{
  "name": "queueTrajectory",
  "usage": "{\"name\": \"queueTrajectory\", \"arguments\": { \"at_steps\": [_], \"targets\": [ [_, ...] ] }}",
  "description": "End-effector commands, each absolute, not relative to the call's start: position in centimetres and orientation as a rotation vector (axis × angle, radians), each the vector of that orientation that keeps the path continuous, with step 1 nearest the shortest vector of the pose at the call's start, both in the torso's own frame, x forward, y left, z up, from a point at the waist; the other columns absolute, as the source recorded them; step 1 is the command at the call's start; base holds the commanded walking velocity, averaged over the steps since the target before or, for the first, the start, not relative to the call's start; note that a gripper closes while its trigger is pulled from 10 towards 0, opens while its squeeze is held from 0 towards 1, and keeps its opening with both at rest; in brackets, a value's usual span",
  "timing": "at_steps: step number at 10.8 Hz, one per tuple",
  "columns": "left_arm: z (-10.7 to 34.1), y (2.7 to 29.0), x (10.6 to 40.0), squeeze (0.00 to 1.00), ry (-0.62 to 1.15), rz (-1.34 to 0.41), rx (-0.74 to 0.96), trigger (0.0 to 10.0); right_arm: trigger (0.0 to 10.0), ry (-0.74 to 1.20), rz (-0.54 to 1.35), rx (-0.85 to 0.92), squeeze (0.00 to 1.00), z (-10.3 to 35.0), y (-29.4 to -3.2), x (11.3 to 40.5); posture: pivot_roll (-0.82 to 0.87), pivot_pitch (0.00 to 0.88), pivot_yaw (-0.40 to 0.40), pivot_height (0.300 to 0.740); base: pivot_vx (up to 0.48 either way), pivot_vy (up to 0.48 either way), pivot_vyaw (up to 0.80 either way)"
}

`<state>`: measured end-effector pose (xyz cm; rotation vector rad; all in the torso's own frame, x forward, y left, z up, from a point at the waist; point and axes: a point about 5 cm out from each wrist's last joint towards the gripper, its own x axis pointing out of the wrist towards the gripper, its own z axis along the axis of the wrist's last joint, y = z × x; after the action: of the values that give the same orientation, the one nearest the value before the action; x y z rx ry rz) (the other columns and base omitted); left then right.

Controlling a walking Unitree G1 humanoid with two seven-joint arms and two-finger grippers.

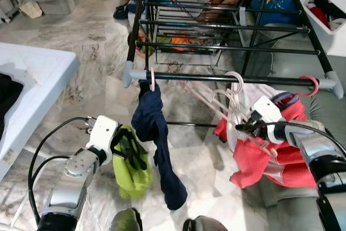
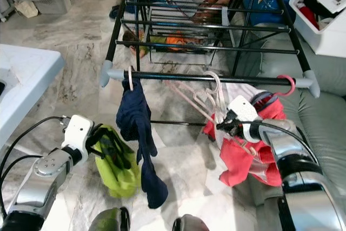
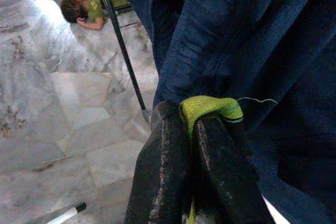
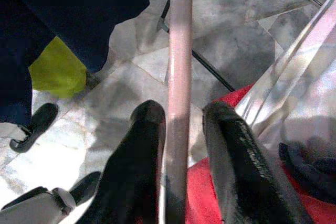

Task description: Hang hanger

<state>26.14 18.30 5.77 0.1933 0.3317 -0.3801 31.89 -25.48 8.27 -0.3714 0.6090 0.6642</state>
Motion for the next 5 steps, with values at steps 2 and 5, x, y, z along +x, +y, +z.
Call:
{"name": "queueTrajectory", "arguments": {
  "at_steps": [2,5],
  "targets": [
    [6.06,17.95,26.19,0.00,0.323,-0.402,0.195,10.0,0.0,0.556,0.709,-0.321,0.00,9.07,-24.93,32.45,-0.04,0.078,-0.042,0.740,0.000,0.000,0.00],
    [5.94,17.83,26.28,0.00,0.330,-0.410,0.194,10.0,0.0,0.539,0.726,-0.293,0.00,9.01,-24.67,32.42,-0.04,0.075,-0.041,0.740,0.000,0.000,0.00]
  ]
}}
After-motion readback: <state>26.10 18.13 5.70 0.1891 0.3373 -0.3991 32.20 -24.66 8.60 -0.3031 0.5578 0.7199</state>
